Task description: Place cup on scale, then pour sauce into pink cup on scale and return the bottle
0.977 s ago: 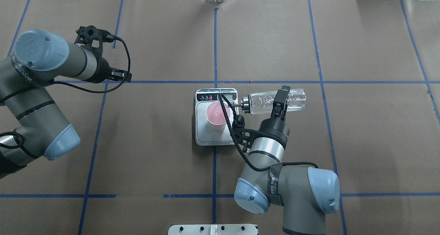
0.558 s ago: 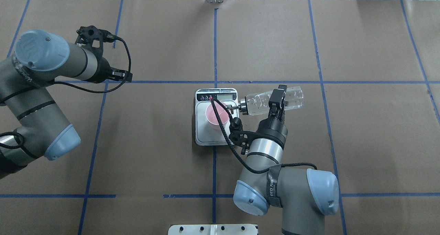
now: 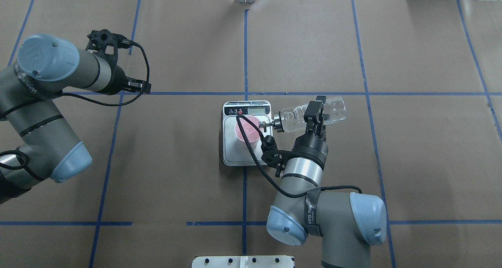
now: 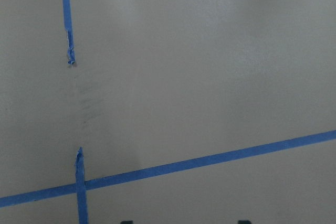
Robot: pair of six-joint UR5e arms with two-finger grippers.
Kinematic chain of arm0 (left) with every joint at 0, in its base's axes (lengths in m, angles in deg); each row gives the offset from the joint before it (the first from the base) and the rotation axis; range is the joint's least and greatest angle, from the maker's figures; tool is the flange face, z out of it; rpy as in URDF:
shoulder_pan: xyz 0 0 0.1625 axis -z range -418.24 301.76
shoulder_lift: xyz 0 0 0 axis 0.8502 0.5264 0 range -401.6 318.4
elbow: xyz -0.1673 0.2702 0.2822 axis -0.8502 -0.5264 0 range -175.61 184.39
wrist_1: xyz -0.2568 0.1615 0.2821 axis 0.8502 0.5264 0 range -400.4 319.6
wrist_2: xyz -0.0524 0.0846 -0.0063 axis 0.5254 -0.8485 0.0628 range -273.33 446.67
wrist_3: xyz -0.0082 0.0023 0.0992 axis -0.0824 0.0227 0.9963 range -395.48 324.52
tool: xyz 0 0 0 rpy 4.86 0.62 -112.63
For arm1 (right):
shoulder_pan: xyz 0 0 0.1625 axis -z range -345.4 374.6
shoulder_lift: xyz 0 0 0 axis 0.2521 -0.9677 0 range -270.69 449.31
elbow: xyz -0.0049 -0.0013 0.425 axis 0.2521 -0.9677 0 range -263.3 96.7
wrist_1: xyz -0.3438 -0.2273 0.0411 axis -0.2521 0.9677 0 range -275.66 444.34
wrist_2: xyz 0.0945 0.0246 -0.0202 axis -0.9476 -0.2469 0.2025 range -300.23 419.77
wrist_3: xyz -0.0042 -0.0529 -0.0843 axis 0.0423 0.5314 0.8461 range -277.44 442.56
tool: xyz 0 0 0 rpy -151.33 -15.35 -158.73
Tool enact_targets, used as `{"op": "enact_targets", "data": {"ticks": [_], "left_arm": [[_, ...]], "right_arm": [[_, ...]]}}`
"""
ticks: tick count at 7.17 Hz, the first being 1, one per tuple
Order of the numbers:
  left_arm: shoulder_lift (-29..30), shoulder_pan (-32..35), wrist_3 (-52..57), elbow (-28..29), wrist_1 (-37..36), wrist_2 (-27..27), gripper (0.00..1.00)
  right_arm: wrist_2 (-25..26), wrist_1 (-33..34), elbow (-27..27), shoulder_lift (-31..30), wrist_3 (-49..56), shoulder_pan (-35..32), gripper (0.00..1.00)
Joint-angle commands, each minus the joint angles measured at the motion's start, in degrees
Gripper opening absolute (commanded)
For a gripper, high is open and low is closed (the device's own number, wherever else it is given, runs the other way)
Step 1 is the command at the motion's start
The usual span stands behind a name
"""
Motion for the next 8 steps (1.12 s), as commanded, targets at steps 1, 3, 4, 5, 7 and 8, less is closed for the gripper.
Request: {"op": "enact_targets", "data": {"ticks": [1, 3, 4, 5, 7, 8], "left_arm": [[0.0, 0.0, 0.0, 0.0, 0.0, 0.0, 0.73], [0.0, 0.0, 0.0, 0.0, 0.0, 0.0, 0.73], [0.1, 0.0, -0.1, 0.0, 0.0, 0.0, 0.73], [0.1, 0.0, -0.1, 0.0, 0.0, 0.0, 0.73], [0.1, 0.0, -0.1, -0.1, 0.0, 0.0, 0.73], [0.2, 0.0, -0.1, -0.3, 0.1, 0.1, 0.73]], "right_arm": [[0.6, 0.0, 0.1, 0.1, 1.6, 0.0, 0.00], [1.0, 0.0, 0.1, 0.1, 2.6, -0.1, 0.00], [1.1, 0.0, 0.1, 0.1, 3.0, -0.2, 0.00], [1.3, -0.1, 0.2, 0.3, 3.7, -0.4, 0.00], [1.3, -0.1, 1.6, 0.0, 3.6, -0.8, 0.00], [1.2, -0.1, 2.2, 0.1, 3.1, -0.9, 0.00]]}}
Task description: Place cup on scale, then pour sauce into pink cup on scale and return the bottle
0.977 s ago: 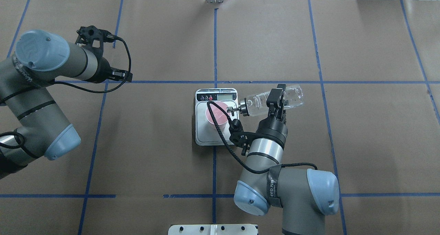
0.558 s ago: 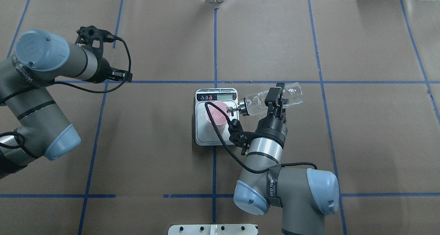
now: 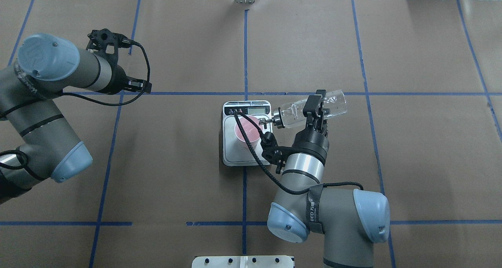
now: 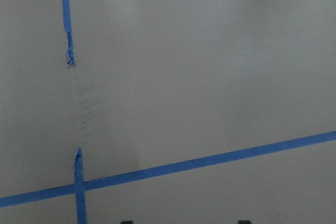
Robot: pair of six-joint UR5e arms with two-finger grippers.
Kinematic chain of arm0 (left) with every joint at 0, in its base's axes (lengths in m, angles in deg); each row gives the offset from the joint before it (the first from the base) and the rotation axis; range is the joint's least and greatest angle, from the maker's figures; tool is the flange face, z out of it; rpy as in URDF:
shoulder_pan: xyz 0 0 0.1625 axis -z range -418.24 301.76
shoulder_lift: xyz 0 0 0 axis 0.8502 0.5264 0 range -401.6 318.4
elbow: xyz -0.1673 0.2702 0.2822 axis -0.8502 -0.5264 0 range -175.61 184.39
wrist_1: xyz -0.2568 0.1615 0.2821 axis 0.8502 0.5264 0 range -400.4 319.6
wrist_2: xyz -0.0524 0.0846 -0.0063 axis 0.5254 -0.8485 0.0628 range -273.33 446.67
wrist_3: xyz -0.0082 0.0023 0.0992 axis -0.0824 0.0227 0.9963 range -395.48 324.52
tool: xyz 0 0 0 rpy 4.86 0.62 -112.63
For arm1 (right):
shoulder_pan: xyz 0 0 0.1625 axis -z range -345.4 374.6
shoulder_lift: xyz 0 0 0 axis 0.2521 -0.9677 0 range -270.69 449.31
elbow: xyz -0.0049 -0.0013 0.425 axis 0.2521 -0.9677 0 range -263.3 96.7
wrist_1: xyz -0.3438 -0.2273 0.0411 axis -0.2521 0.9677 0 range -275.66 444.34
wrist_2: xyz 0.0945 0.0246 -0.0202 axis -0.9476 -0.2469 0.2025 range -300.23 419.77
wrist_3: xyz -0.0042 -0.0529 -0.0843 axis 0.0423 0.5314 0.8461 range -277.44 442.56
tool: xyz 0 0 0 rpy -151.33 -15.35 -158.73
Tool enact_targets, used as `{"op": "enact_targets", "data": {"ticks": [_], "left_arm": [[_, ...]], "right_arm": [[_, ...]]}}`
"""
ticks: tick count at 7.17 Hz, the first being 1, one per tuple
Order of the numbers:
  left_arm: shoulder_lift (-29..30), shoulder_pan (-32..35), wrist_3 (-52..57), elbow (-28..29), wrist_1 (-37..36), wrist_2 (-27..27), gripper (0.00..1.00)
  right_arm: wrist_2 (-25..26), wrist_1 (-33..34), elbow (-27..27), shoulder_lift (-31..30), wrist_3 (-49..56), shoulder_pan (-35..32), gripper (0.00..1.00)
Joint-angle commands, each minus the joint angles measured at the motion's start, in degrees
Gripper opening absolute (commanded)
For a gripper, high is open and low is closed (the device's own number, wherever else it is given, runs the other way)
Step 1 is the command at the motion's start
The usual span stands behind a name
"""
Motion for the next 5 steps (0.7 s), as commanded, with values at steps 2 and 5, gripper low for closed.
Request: {"op": "enact_targets", "data": {"ticks": [2, 5], "left_arm": [[0.2, 0.0, 0.0, 0.0, 0.0, 0.0, 0.73], [0.3, 0.0, 0.0, 0.0, 0.0, 0.1, 0.73]], "right_arm": [[0.0, -0.2, 1.2, -0.3, -0.7, -0.3, 0.00], [-0.8, -1.0, 2.1, -0.7, -5.6, -0.4, 0.00]]}}
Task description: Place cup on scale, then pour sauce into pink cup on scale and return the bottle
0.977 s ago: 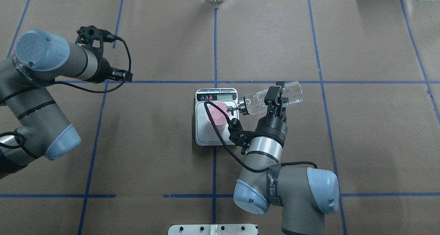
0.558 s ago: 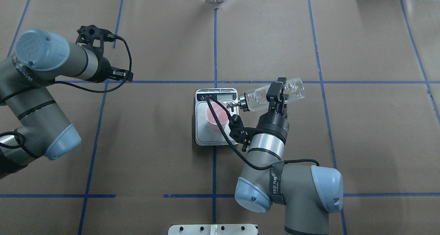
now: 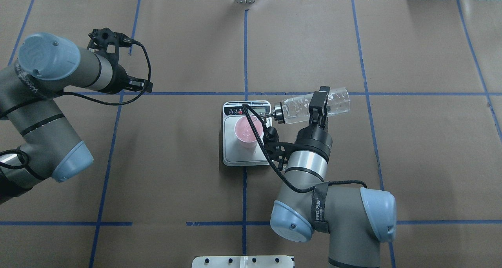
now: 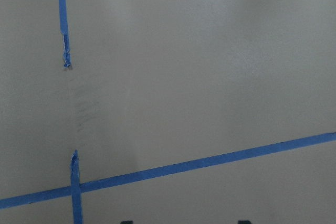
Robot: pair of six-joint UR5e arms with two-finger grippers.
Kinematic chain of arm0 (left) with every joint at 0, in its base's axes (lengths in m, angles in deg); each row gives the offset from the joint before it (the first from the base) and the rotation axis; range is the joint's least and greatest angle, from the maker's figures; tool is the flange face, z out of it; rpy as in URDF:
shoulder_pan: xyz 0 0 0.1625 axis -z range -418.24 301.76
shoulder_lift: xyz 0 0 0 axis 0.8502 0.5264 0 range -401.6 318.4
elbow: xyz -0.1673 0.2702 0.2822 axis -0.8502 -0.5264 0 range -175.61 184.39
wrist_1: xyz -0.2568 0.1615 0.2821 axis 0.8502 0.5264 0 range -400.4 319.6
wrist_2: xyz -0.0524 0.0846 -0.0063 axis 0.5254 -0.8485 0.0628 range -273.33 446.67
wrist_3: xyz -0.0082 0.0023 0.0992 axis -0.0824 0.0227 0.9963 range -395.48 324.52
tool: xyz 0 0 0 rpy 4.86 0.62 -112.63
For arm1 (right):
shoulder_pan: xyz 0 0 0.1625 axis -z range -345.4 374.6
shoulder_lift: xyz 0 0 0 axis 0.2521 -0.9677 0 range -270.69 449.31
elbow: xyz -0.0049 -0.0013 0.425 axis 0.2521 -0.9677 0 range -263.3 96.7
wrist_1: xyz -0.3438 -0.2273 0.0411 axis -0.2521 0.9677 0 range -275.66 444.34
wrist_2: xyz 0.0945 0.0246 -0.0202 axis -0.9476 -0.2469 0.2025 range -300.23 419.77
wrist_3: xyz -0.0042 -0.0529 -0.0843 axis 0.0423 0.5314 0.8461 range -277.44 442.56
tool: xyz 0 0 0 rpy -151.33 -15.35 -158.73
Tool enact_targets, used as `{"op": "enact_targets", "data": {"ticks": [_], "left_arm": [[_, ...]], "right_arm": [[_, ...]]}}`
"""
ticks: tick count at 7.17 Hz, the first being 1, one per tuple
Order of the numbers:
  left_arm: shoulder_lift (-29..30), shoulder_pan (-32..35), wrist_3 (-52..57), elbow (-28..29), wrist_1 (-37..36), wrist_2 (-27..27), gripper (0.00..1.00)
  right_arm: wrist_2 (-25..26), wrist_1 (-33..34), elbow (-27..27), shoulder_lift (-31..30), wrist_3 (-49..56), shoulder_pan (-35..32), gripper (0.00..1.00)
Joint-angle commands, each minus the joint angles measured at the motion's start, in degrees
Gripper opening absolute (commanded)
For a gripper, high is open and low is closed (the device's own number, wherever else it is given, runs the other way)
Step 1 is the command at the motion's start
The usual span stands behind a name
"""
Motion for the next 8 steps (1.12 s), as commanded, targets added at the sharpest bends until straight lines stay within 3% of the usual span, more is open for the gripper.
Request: {"op": "enact_targets", "data": {"ticks": [1, 3, 8], "left_arm": [[0.1, -0.1, 0.0, 0.0, 0.0, 0.0, 0.73], [0.2, 0.0, 0.0, 0.0, 0.0, 0.1, 0.73], [0.2, -0.1, 0.0, 0.0, 0.0, 0.1, 0.73]], "right_arm": [[-0.5, -0.2, 0.4, 0.0, -4.6, 0.0, 0.00], [-1.9, -1.3, 0.5, -0.2, -11.9, 0.2, 0.00], [-6.9, -18.5, -0.1, -2.2, -26.8, 0.9, 0.00]]}}
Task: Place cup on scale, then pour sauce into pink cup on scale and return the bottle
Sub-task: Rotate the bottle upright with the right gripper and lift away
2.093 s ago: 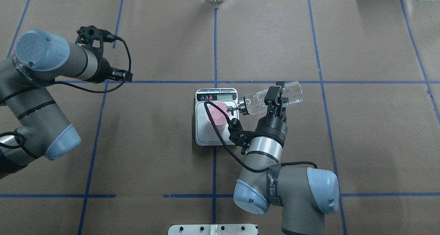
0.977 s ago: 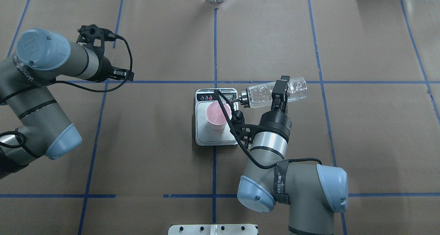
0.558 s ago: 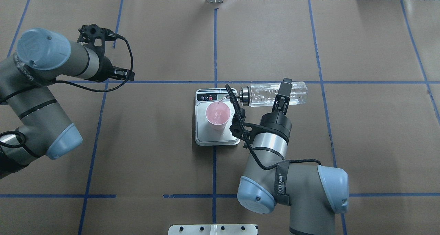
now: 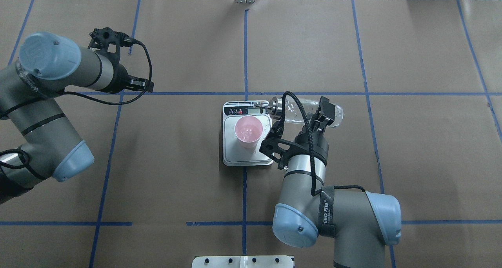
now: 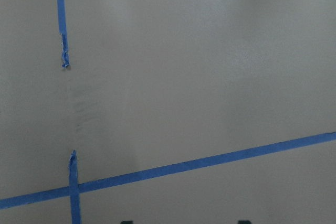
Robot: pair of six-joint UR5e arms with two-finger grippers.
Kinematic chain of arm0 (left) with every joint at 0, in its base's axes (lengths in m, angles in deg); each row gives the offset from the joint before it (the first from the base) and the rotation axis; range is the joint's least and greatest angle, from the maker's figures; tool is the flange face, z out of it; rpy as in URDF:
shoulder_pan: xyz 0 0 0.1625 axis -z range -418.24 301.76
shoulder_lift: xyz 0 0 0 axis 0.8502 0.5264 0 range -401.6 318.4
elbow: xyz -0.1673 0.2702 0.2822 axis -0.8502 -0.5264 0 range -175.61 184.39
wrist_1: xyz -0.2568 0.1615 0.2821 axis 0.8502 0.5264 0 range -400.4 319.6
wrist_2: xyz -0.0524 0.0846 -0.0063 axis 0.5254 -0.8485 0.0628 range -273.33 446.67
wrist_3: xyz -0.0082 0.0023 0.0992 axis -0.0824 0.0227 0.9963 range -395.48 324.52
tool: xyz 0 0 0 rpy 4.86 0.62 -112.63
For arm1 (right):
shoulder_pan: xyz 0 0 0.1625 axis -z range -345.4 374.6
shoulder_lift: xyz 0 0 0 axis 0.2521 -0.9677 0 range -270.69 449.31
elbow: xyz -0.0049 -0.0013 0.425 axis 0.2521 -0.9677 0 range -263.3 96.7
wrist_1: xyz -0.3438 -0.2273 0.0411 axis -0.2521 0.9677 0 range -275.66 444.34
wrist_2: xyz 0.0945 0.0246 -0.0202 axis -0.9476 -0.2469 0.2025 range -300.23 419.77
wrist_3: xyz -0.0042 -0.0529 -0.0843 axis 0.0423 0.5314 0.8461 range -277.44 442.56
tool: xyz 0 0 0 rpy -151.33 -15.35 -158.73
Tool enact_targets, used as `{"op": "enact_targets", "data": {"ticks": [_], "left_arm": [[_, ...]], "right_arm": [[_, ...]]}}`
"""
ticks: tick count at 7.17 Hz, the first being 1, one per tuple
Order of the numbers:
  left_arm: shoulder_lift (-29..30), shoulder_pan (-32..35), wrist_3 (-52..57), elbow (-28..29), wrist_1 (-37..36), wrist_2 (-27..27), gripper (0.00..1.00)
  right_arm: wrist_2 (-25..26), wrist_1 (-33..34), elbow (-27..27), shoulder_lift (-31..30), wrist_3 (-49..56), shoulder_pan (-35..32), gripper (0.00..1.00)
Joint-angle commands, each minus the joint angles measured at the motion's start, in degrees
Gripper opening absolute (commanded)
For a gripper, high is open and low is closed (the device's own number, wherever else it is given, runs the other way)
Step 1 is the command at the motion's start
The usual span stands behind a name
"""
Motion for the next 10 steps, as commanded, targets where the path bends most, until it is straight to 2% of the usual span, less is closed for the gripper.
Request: {"op": "enact_targets", "data": {"ticks": [1, 2, 3, 4, 6, 7, 8, 10], "left_arm": [[0.0, 0.0, 0.0, 0.0, 0.0, 0.0, 0.73], [0.0, 0.0, 0.0, -0.1, 0.0, 0.0, 0.73], [0.1, 0.0, 0.0, -0.1, 0.0, 0.0, 0.73], [0.1, 0.0, 0.0, -0.1, 0.0, 0.0, 0.73], [0.2, 0.0, 0.0, -0.4, -0.1, 0.1, 0.73], [0.2, 0.0, 0.0, -0.5, -0.2, 0.1, 0.73], [0.1, 0.0, 0.0, -0.4, -0.2, 0.1, 0.73], [0.2, 0.0, -1.2, -0.6, -0.2, 0.0, 0.73]], "right_arm": [[-3.6, -12.6, -0.3, -2.7, -7.9, 0.1, 0.00], [-6.1, -21.1, -0.4, -5.2, -12.0, 0.0, 0.00], [-8.3, -26.9, -0.3, -7.2, -12.4, -0.2, 0.00], [-8.5, -30.6, 0.0, -9.1, -17.7, -0.3, 0.00], [-8.5, -33.2, 0.3, -11.6, -27.0, -0.5, 0.00], [-8.4, -33.3, 0.5, -14.4, -34.9, -0.5, 0.00], [-7.9, -33.3, 2.4, -15.9, -37.0, -0.6, 0.00], [-7.6, -34.0, 2.5, -16.7, -46.8, -1.0, 0.00]]}}
